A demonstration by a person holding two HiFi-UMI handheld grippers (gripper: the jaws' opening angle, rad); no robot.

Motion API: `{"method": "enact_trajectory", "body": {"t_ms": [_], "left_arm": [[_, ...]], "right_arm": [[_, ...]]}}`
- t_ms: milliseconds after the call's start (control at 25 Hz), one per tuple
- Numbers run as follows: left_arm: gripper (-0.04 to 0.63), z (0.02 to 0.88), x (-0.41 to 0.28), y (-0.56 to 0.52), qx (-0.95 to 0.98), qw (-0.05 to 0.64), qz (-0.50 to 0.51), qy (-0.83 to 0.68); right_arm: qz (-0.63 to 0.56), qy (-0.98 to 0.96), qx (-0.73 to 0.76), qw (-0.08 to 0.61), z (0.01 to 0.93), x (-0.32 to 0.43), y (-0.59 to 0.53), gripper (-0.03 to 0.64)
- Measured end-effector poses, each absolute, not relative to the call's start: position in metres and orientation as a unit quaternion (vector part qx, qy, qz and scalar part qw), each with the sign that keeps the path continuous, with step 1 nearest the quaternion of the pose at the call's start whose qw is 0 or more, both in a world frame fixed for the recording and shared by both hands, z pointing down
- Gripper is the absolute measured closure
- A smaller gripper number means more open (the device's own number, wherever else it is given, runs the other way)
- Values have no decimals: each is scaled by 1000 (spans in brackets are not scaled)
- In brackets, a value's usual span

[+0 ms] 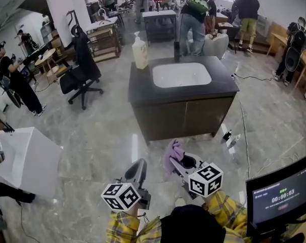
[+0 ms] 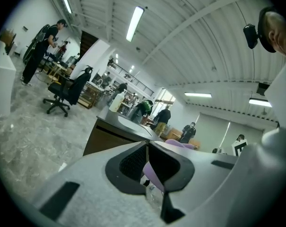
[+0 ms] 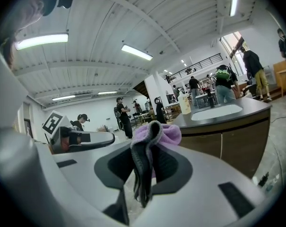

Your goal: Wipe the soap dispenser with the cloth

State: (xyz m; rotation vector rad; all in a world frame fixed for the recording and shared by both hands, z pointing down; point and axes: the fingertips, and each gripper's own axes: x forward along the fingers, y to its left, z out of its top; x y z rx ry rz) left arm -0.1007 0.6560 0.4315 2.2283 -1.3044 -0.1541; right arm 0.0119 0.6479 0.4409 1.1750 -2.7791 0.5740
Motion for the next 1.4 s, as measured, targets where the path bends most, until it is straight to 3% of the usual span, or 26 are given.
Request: {"method": "enact_trajectory", "body": {"t_ms": [720, 1400], "left_arm": [[580, 453, -41, 590, 811, 278, -37, -513], [580, 455, 2, 477, 846, 287, -29, -447]], "right_arm": [[211, -907, 364, 20, 467, 76, 576, 537], [219, -881, 418, 33, 471, 108, 490, 537]]}}
